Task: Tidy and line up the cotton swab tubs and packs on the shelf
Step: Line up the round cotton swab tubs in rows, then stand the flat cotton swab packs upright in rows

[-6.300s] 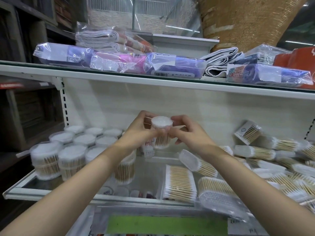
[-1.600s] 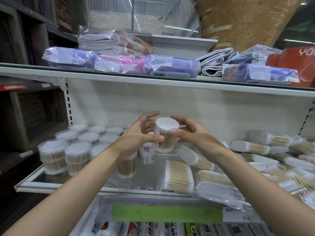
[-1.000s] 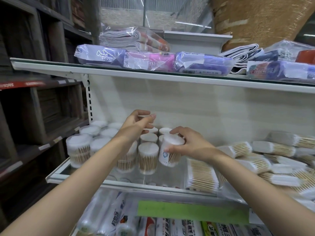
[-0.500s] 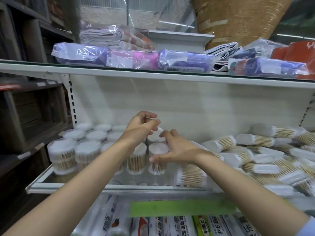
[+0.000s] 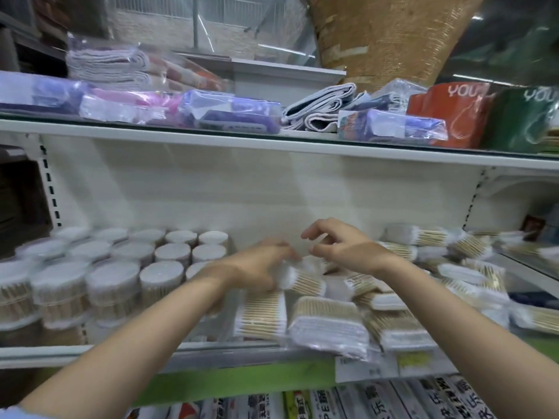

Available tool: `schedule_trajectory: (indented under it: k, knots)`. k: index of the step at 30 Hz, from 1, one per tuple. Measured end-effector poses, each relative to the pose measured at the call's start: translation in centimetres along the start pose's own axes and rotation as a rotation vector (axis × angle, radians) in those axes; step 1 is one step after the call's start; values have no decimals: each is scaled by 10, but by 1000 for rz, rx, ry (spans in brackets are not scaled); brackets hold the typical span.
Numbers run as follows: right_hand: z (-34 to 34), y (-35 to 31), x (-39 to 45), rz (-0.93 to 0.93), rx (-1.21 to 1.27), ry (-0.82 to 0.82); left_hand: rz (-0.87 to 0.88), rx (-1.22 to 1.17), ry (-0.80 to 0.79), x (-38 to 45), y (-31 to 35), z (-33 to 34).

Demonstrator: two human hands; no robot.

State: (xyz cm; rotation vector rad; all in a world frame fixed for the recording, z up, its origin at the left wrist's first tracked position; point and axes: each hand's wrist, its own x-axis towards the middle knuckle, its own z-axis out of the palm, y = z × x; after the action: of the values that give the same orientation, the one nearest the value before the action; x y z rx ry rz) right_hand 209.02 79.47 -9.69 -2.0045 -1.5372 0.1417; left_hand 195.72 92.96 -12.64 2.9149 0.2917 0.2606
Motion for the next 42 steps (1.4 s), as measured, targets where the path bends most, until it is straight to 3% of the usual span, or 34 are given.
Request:
schedule_trajectory:
  k: [3,6,8,11,17,22,25,28,31,33,35,37,42]
  knots:
    - [-5,12,-5,-8,17,-12,-16,44,-12,8,2,2]
    - [-6,20,-8,4,106,-93,-19,-18,75,7,6,-5]
    - [-3,22,-8,-19,40,-150,-29,-136,169,6,7,-8]
    - [3,23,-3,-58,-4,-104,-13,-374,290,3,11,-11]
    - [-2,23,-5,31,730,-65,-188,-778,709,-3,16,-16]
    - [0,33,-2,69,952,-28,-262,-1309,459,-7,21,-2]
    - [4,38,-1,82,1008,6,-258,-1425,466,-3,30,5]
    - [9,42,2,89,1079,59,-273,-1459,504,7,37,13]
    - [14,46,2,73,1129,99,-337,-1481,654,22,48,20]
    - [17,50,1,51,1153,127,-468,-1263,822,33,48,25]
    - [18,51,-1,21,1189,159,-519,-958,892,38,47,31]
    - [17,52,-1,-37,1216,144,-420,-946,832,39,51,36]
    - [15,59,1,-84,987,91,-233,-1418,601,38,56,39]
